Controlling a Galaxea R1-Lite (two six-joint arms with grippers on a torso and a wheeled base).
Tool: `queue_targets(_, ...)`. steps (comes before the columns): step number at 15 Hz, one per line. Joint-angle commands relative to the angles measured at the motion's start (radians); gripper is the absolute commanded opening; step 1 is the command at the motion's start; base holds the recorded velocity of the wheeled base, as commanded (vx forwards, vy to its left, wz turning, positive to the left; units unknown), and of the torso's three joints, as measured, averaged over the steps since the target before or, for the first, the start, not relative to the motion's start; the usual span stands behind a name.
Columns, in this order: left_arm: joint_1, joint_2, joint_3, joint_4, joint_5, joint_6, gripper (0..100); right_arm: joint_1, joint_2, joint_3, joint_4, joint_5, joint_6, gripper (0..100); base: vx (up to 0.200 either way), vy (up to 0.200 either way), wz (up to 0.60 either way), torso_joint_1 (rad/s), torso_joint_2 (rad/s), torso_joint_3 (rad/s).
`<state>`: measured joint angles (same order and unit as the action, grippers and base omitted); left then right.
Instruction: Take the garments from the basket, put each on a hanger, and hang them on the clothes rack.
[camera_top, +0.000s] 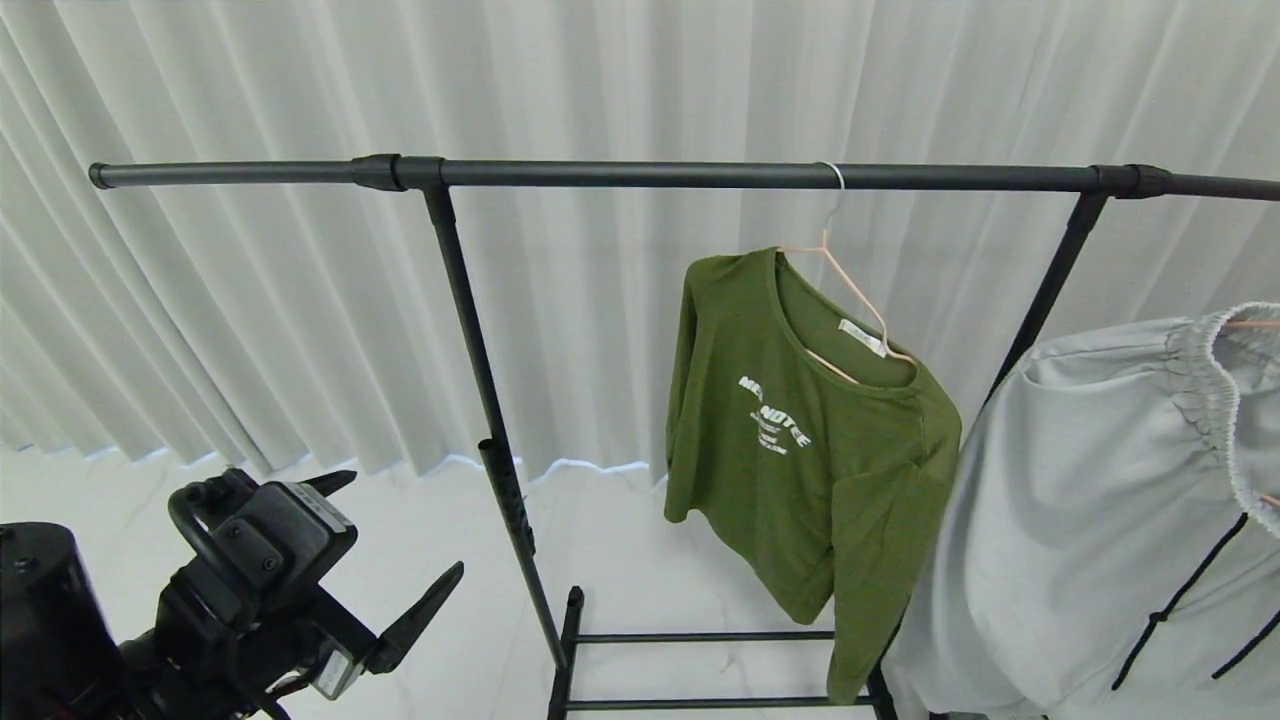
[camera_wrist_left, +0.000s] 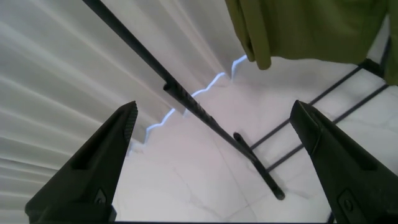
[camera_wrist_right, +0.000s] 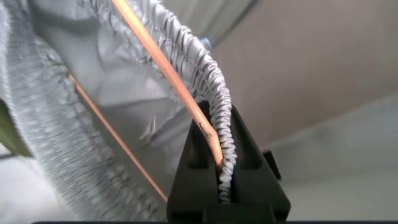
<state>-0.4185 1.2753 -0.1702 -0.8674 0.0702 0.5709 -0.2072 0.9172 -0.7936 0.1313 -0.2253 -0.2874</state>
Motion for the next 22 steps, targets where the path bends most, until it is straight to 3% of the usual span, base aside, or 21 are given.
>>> queue_targets(1, 0.0, 0.001, 0.0, -0.001, 0.0, 0.0, 100, 0.019, 0.025, 0.001, -0.013, 0.001, -0.001, 0, 0.2, 0.0, 0.0, 0.002, 0.01, 0.002)
queue_targets(5, 0.0, 0.001, 0.0, -0.001, 0.0, 0.0, 100, 0.052, 0.078, -0.003, -0.084, 0.0, -0.001, 0, 0.2, 0.0, 0.0, 0.004, 0.0, 0.002)
queue_targets(16, -0.005, -0.008, -0.014, -0.001, 0.0, 0.0, 100, 0.101, 0.488, -0.147, -0.341, -0.009, -0.002, 0, 0.0, 0.0, 0.0, 0.0, 0.0, 0.0)
queue_targets(22, -0.005, -0.001, -0.028, -0.001, 0.0, 0.0, 100, 0.129, 0.572, -0.147, -0.414, -0.011, -0.002, 0, 0.0, 0.0, 0.0, 0.0, 0.0, 0.0)
